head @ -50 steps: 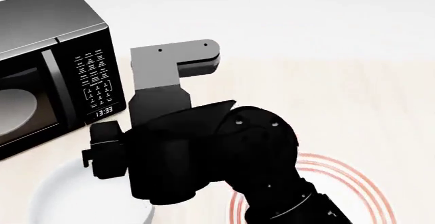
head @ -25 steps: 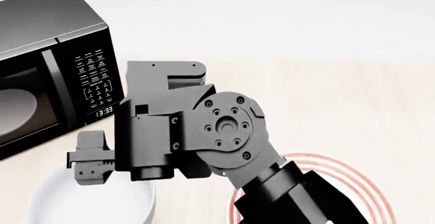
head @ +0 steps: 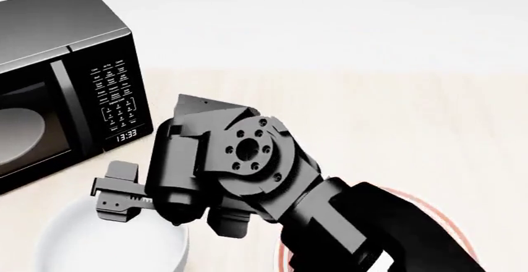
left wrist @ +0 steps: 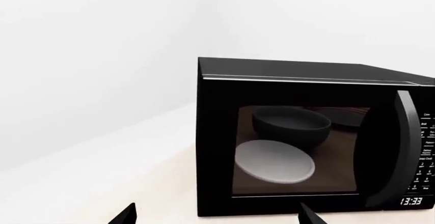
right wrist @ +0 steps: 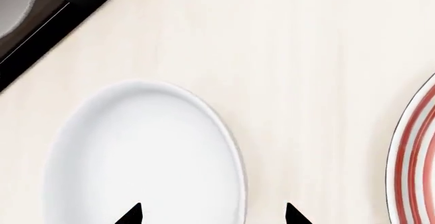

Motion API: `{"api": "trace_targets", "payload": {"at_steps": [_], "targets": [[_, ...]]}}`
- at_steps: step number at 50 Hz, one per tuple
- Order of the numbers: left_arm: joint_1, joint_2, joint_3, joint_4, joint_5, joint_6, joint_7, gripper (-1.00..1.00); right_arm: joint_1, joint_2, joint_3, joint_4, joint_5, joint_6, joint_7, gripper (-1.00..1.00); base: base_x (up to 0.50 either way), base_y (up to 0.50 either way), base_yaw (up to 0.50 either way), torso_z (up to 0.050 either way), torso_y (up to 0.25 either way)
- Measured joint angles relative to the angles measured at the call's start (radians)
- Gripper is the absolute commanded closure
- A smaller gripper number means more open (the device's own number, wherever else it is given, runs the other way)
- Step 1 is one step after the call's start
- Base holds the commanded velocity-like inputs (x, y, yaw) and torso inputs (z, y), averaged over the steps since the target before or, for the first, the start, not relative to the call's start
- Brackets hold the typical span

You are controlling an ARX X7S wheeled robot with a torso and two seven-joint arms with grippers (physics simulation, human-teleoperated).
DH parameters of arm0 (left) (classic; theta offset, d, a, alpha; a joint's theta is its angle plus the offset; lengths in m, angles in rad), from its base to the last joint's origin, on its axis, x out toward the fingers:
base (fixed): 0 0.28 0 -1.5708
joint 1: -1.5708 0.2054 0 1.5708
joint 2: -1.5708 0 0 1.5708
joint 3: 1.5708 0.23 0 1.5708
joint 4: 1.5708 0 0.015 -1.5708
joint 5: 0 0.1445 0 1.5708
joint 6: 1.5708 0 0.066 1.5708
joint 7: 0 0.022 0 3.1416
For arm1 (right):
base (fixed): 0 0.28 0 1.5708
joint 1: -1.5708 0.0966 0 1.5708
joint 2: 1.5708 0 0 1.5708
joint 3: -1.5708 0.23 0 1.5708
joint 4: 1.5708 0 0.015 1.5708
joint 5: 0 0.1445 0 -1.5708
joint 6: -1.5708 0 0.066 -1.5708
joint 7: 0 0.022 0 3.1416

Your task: Put the white bowl to the right of the plate.

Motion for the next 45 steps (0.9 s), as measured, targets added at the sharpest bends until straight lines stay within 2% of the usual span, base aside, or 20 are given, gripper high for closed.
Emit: {"api": "trace_targets", "payload": {"at_steps": [8,16,45], "targets": [[0.004,-0.002,0.000,0.005,-0.004,0.001,-0.002,-1.00,0.030,-0.001,-0.174,0.006,0.098,-0.076,-0.066,-1.00,0.00,0.00,0.00,0.000,0.000],[0.005,-0.004,0.003,0.004,-0.006,0.004,-0.004,-1.00,0.037,-0.001,-0.267,0.013,0.137,-0.105,-0.111,-1.00,0.00,0.00,0.00,0.000,0.000],[0.016,-0.012,0.004,0.013,-0.017,0.011,-0.012,-1.00,-0.030,-0.001,-0.339,0.008,0.085,-0.101,-0.201,-1.00,0.00,0.00,0.00,0.000,0.000]]}}
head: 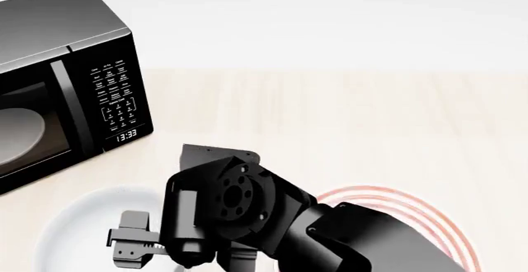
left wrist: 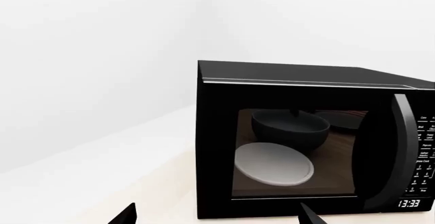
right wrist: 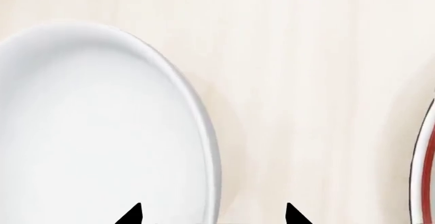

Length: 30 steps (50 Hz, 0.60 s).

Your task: Put the white bowl to the right of the plate.

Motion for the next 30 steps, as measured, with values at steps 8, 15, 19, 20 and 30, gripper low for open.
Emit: {"api": "trace_targets", "payload": {"at_steps": [8,15,19,20,30], "targets": [[0.003,-0.002,0.002,0.001,-0.002,0.003,-0.001,-1.00,-0.019,0.000,-0.002,-0.002,-0.020,0.002,-0.022,-1.00,0.00,0.00,0.00,0.000,0.000],[0.006,-0.003,0.003,0.004,-0.005,0.006,-0.002,-1.00,-0.031,0.000,-0.002,-0.003,-0.031,0.001,-0.036,-1.00,0.00,0.00,0.00,0.000,0.000],[0.008,-0.004,0.004,0.005,-0.006,0.007,-0.002,-1.00,-0.037,0.000,-0.002,-0.003,-0.033,-0.002,-0.044,-1.00,0.00,0.00,0.00,0.000,0.000],[0.008,-0.004,0.004,0.005,-0.006,0.008,-0.003,-1.00,-0.039,0.000,-0.002,-0.002,-0.034,-0.003,-0.045,-1.00,0.00,0.00,0.00,0.000,0.000],[0.010,-0.006,0.008,0.007,-0.008,0.010,-0.004,-1.00,-0.047,0.000,-0.002,-0.006,-0.043,-0.011,-0.055,-1.00,0.00,0.00,0.00,0.000,0.000]]}}
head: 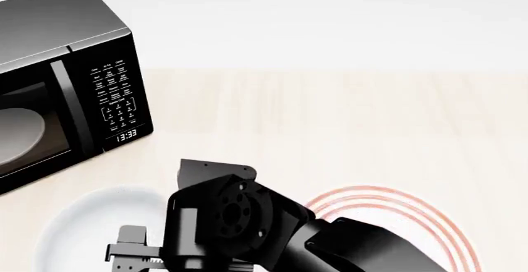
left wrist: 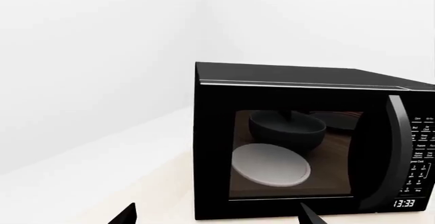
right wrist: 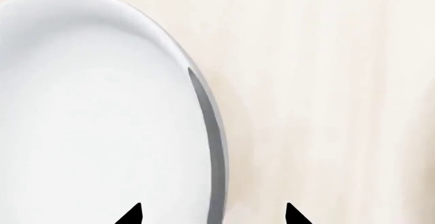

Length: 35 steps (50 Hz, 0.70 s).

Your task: Put the white bowl to the right of the plate.

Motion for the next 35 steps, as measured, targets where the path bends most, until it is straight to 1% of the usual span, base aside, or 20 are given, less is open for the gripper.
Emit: {"api": "trace_targets", "payload": {"at_steps": [3,4,25,30,35], "targets": [[0.000,-0.001,0.001,0.000,-0.001,0.001,-0.001,-1.00,-0.001,0.000,0.000,0.000,-0.003,-0.001,-0.001,-1.00,0.00,0.00,0.00,0.000,0.000],[0.001,-0.001,0.001,0.000,-0.001,0.001,-0.001,-1.00,-0.002,0.000,0.000,0.000,-0.004,-0.001,-0.002,1.00,0.00,0.00,0.00,0.000,0.000],[0.006,-0.006,0.002,0.004,-0.008,0.007,-0.005,-1.00,0.015,0.000,-0.008,-0.016,0.009,-0.004,0.046,1.00,0.00,0.00,0.00,0.000,0.000],[0.006,-0.007,0.004,0.004,-0.009,0.006,-0.008,-1.00,0.042,0.008,-0.001,-0.033,0.032,-0.011,0.090,1.00,0.00,0.00,0.00,0.000,0.000],[0.004,-0.008,0.007,0.003,-0.009,0.005,-0.010,-1.00,0.074,0.049,0.025,-0.116,0.068,-0.041,0.172,1.00,0.00,0.00,0.00,0.000,0.000]]}}
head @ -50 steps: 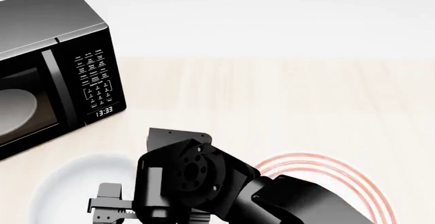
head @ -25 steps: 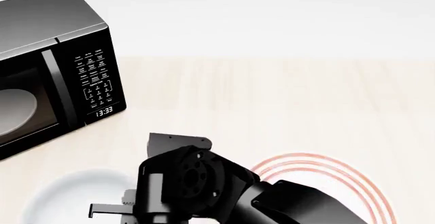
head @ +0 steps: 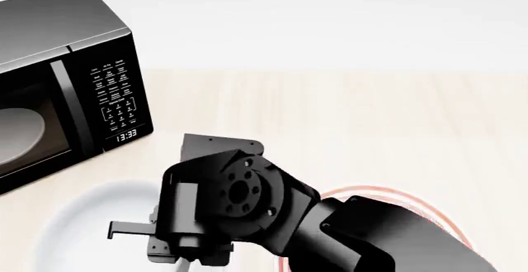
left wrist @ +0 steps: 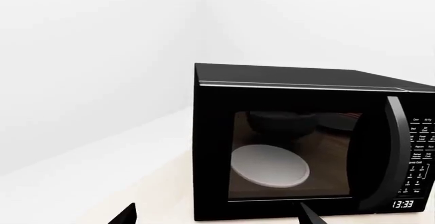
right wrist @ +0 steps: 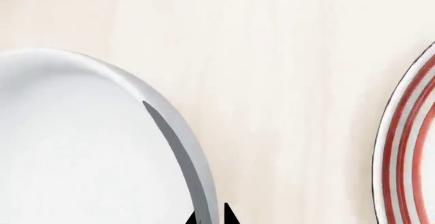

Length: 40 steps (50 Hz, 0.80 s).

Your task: Put the white bowl to the right of the plate.

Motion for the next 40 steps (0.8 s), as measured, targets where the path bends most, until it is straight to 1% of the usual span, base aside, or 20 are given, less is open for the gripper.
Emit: {"api": "trace_targets", "payload": {"at_steps": [8,16,33,40], "targets": [[-0.003,-0.002,0.005,-0.003,0.001,-0.001,-0.004,-1.00,0.046,0.087,0.048,-0.156,0.044,-0.053,0.115,1.00,0.00,0.00,0.00,0.000,0.000],[-0.004,-0.004,0.008,-0.008,0.000,0.000,-0.006,-1.00,0.084,0.173,0.086,-0.260,0.072,-0.080,0.181,1.00,0.00,0.00,0.00,0.000,0.001],[-0.009,-0.006,0.020,-0.018,0.005,0.002,-0.015,-1.00,0.167,0.377,0.158,-0.380,0.133,-0.098,0.272,1.00,0.00,0.00,0.00,0.000,0.000],[-0.013,-0.008,0.028,-0.021,0.009,0.000,-0.020,-1.00,0.192,0.455,0.178,-0.388,0.150,-0.103,0.297,1.00,0.00,0.00,0.00,0.000,0.001]]}}
